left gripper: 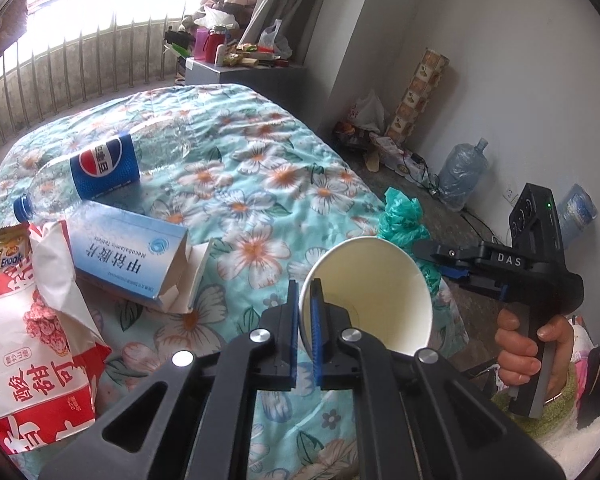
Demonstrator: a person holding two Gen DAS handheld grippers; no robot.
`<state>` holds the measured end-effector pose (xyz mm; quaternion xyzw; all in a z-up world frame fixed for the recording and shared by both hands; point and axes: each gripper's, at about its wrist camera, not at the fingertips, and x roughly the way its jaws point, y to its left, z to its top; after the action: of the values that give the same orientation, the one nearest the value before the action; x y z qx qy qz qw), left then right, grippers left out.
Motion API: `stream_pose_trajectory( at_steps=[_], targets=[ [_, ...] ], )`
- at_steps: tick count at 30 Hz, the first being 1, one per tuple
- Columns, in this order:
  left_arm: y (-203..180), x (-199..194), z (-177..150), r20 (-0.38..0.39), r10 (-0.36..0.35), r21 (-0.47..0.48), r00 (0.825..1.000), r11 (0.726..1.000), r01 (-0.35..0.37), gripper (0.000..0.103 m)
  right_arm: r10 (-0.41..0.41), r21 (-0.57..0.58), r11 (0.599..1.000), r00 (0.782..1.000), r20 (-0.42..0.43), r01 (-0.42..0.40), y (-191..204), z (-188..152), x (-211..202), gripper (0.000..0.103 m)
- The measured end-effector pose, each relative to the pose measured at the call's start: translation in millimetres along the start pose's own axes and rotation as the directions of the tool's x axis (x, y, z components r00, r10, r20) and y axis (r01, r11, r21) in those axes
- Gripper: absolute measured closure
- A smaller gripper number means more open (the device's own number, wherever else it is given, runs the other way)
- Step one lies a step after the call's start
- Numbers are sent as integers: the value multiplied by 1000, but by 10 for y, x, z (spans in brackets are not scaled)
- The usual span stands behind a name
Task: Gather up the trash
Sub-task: 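Hold the green bag in the right gripper while the left gripper lifts the paper cup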
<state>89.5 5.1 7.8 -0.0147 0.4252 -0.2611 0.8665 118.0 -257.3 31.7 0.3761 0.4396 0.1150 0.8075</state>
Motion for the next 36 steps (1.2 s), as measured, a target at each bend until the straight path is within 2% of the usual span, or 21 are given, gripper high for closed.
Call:
stream_pose_trajectory(
  at_steps=[36],
  targets=[
    [-332,92,189,40,10,69,999,998,-13,98,71,40,996,995,73,-74,-221,69,-403,68]
  ],
)
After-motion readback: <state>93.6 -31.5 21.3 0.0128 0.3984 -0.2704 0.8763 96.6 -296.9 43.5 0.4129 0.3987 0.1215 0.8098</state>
